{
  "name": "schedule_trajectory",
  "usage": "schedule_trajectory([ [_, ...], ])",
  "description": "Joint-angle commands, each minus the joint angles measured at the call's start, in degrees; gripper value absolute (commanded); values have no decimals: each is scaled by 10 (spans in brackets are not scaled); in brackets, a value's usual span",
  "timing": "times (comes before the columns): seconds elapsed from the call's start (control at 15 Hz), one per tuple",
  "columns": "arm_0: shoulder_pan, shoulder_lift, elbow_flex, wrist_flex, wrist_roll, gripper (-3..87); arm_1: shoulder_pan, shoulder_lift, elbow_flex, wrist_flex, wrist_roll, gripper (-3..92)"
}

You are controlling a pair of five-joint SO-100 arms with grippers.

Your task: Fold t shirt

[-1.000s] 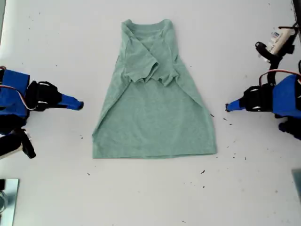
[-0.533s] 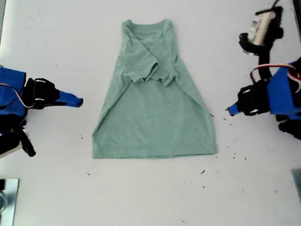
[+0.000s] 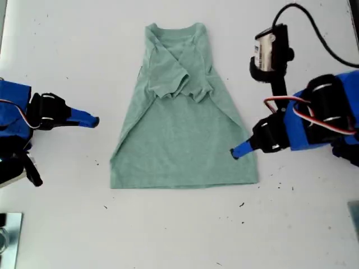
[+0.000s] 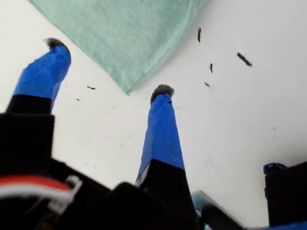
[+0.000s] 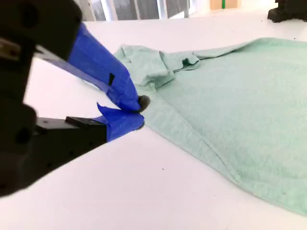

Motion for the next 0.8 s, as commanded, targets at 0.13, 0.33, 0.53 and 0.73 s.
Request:
schedule_trajectory([
  [0.13,0,1,7,-11,13,-2,-21,-25,209,-229,27,326],
  [0.33,3,1,7,-11,13,-2,-51,-105,315,-418,61,225],
  [0.53,1,1,7,-11,17,-2,-74,-120,335,-448,70,-6],
  [0.73,0,1,7,-11,18,-2,-73,-46,287,-324,41,-15],
])
